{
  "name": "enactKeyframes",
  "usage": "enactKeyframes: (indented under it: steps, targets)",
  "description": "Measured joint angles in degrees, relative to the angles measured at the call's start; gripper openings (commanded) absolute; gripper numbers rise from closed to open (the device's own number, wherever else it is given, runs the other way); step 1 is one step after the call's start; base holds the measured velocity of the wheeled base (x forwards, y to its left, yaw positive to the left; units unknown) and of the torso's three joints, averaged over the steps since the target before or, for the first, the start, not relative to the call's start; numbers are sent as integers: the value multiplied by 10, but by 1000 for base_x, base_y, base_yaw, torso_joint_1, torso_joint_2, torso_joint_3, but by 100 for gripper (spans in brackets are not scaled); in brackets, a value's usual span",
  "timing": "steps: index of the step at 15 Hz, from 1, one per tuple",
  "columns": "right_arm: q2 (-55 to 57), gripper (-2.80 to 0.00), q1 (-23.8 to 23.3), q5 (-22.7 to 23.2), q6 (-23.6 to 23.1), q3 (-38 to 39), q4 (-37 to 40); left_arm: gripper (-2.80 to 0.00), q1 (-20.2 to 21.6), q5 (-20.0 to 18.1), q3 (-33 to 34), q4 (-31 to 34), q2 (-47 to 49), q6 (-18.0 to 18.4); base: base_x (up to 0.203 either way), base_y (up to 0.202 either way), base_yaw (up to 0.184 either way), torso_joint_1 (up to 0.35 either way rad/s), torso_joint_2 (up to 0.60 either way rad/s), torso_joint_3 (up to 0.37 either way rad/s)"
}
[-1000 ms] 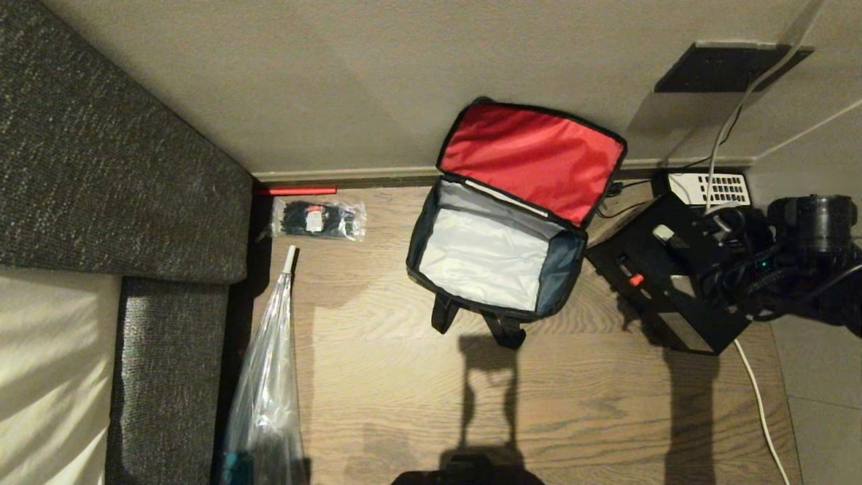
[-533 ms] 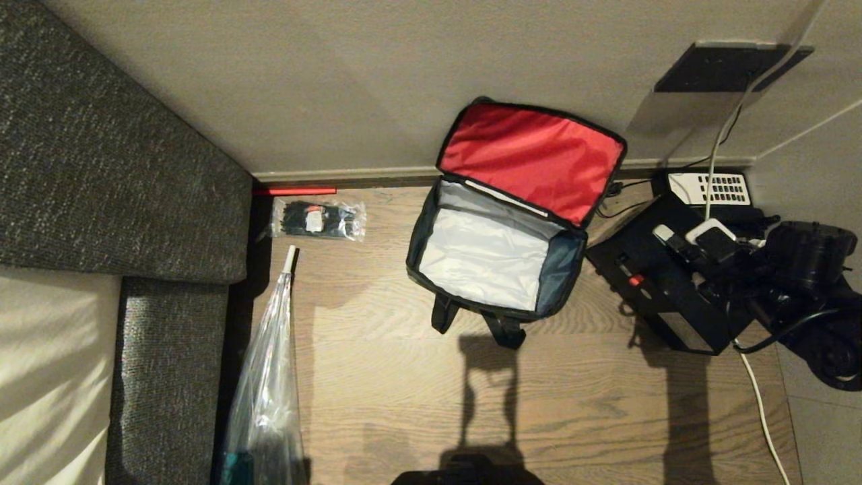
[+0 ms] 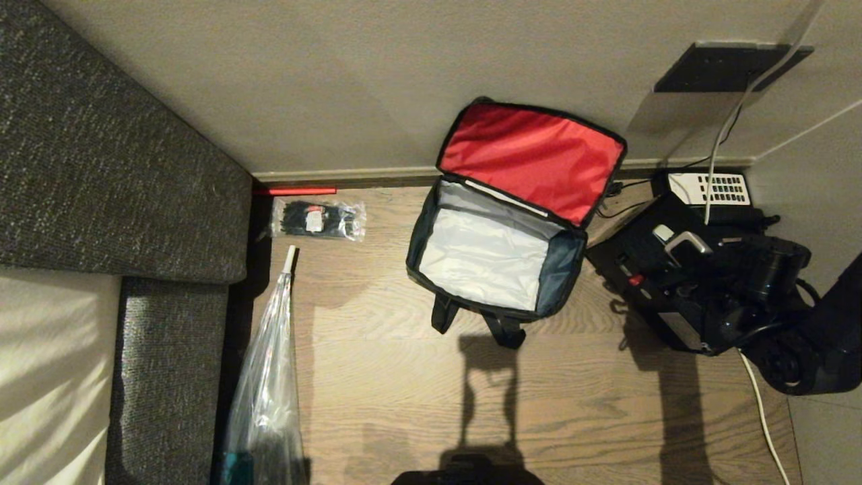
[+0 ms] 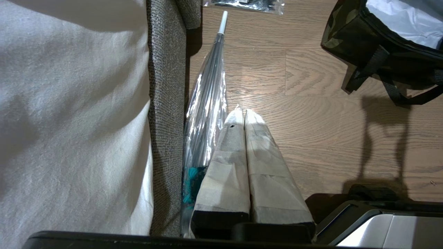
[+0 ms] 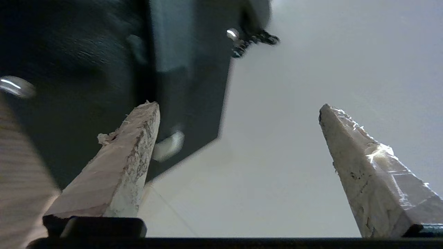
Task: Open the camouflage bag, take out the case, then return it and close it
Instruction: Grip the handle again
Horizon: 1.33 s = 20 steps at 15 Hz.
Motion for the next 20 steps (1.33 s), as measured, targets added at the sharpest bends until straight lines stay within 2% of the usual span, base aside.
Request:
enactKeyframes:
  steps: [2,5,8,12,16,20]
  targets:
    - [15,0,21,-28,30,-22,-1,-280,0,0,0,0,0,0,0,0,0,0,0,0]
    - [42,0,32,-45,35,-44,-19,-280,0,0,0,0,0,0,0,0,0,0,0,0]
    - [70,0,33,-61,5,-61,-70,-280,0,0,0,0,0,0,0,0,0,0,0,0]
    - [101,0,31,-94,-5,-95,-75,-280,0,0,0,0,0,0,0,0,0,0,0,0]
    - [143,0,13,-119,-28,-181,-76,-280,0,0,0,0,0,0,0,0,0,0,0,0]
    - [181,0,-29,-118,-69,-278,-79,-280,0,0,0,0,0,0,0,0,0,0,0,0]
